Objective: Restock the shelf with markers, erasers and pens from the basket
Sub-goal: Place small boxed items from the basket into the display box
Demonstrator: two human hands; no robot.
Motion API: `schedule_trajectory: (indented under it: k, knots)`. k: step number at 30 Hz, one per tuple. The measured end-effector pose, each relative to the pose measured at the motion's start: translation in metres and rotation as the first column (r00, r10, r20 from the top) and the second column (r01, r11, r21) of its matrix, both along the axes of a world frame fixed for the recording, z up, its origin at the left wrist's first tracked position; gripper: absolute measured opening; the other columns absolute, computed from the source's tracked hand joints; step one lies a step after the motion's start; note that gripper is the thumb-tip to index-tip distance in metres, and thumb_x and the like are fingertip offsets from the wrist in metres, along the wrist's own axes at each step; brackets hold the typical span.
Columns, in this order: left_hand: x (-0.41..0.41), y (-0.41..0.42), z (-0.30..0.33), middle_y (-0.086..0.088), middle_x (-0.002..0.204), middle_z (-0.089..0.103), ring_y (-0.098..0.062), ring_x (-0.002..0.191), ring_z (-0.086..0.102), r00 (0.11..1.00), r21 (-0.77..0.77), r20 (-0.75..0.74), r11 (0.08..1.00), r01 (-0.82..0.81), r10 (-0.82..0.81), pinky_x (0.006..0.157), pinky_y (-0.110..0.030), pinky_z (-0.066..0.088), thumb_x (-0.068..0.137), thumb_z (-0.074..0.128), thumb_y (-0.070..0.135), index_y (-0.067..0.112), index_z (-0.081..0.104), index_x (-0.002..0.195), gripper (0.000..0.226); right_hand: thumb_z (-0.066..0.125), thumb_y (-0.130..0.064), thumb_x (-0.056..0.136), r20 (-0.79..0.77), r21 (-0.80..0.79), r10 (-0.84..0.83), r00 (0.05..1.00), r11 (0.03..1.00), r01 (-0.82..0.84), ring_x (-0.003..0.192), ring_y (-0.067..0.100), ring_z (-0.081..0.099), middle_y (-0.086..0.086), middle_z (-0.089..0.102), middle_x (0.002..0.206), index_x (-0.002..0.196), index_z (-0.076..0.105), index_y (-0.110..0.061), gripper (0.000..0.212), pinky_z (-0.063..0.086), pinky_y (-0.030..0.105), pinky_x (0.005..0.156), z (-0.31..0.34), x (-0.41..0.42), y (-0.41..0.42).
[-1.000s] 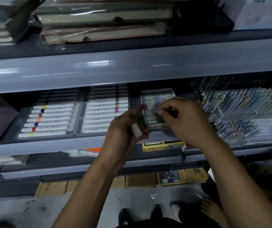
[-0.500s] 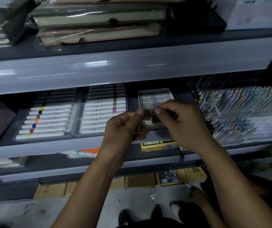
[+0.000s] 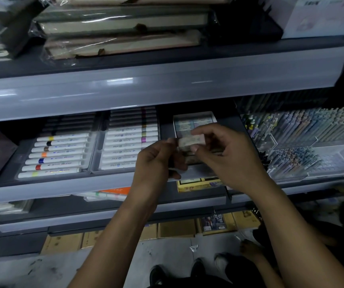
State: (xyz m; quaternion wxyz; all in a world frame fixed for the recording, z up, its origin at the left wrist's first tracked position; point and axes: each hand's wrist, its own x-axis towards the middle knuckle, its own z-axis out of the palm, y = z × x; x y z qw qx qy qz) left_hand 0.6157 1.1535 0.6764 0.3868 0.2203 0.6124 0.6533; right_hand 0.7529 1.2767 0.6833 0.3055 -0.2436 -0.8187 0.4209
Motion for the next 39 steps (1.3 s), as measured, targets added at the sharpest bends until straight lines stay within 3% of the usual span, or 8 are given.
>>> schedule_trajectory:
  k: [5,9,12,15,22,27,31,39]
  knots:
    - [-0.005,-0.003,-0.012,0.005,0.072,0.072,-0.013,0.063,0.069,0.937,-0.054,-0.348,0.999,-0.005,-0.014,0.054,-0.023,0.049,0.104,0.056,0.001,0.019,0.075,0.096,0.027,0.079,-0.015,0.089,-0.043,0.013,-0.128,0.991,0.992,0.129,0.081,0.006,0.063,-0.015,0.062,0.087,0.122,0.070,-0.026,0.036,0.053,0.018,0.075,-0.001,0.002,0.017]
    - [-0.006,-0.005,-0.021,0.013,0.084,0.074,-0.004,0.074,0.069,0.697,-0.100,-0.715,0.994,-0.039,-0.045,0.066,-0.020,0.054,0.095,0.069,0.004,0.023,0.078,0.097,0.021,0.080,-0.021,0.087,0.019,0.072,-0.175,0.984,0.982,0.174,0.079,0.007,0.066,-0.014,0.069,0.087,0.109,0.071,-0.026,0.025,0.056,0.026,0.071,-0.002,0.005,0.026]
    - [-0.005,-0.006,-0.022,0.010,0.087,0.073,-0.004,0.074,0.065,0.584,-0.073,-0.812,0.996,-0.059,-0.025,0.065,-0.017,0.051,0.092,0.075,0.007,0.021,0.078,0.097,0.016,0.076,-0.022,0.093,0.045,0.142,-0.173,0.984,0.976,0.165,0.082,0.004,0.068,-0.016,0.070,0.094,0.117,0.073,-0.027,0.026,0.056,0.025,0.074,-0.003,0.008,0.032]
    - [-0.004,-0.006,-0.022,0.008,0.088,0.072,-0.006,0.073,0.063,0.539,-0.068,-0.842,0.996,-0.063,-0.023,0.065,-0.028,0.054,0.090,0.075,0.005,0.020,0.077,0.095,0.016,0.075,-0.021,0.094,0.082,0.194,-0.153,0.985,0.972,0.135,0.088,-0.005,0.064,-0.019,0.068,0.100,0.128,0.071,-0.026,0.035,0.050,0.014,0.080,-0.003,0.009,0.036]
    - [-0.002,-0.006,-0.020,0.007,0.086,0.070,-0.008,0.073,0.063,0.535,-0.064,-0.845,0.997,-0.047,-0.029,0.065,-0.034,0.055,0.090,0.074,0.001,0.018,0.076,0.095,0.018,0.082,-0.021,0.087,0.245,0.331,-0.102,0.964,0.944,0.016,0.084,-0.017,0.055,-0.029,0.054,0.089,0.114,0.076,-0.025,0.028,0.039,0.000,0.070,0.001,0.011,0.044]
    - [-0.001,-0.006,-0.020,0.007,0.084,0.069,-0.009,0.072,0.063,0.552,-0.066,-0.833,0.997,-0.048,-0.029,0.064,-0.036,0.053,0.090,0.073,0.003,0.019,0.075,0.095,0.017,0.084,-0.018,0.085,0.368,0.340,-0.047,0.929,0.936,-0.088,0.083,-0.013,0.053,-0.026,0.054,0.092,0.119,0.076,-0.025,0.036,0.035,0.003,0.073,0.005,0.006,0.050]
    - [0.000,-0.006,-0.021,0.006,0.085,0.070,-0.009,0.073,0.064,0.556,-0.072,-0.830,0.996,-0.045,-0.035,0.064,-0.037,0.054,0.091,0.073,0.004,0.019,0.075,0.096,0.016,0.085,-0.016,0.084,0.456,0.323,-0.034,0.890,0.938,-0.130,0.082,-0.007,0.057,-0.016,0.061,0.096,0.103,0.078,-0.023,0.022,0.050,0.018,0.073,0.009,0.000,0.059]
    - [0.000,-0.007,-0.022,0.007,0.085,0.071,-0.009,0.073,0.063,0.549,-0.060,-0.836,0.997,-0.053,-0.021,0.065,-0.032,0.053,0.091,0.073,0.004,0.019,0.076,0.097,0.017,0.085,-0.013,0.084,0.482,0.329,-0.046,0.875,0.935,-0.132,0.076,-0.008,0.053,-0.024,0.056,0.085,0.087,0.080,-0.025,0.013,0.043,0.013,0.073,0.009,-0.003,0.061]
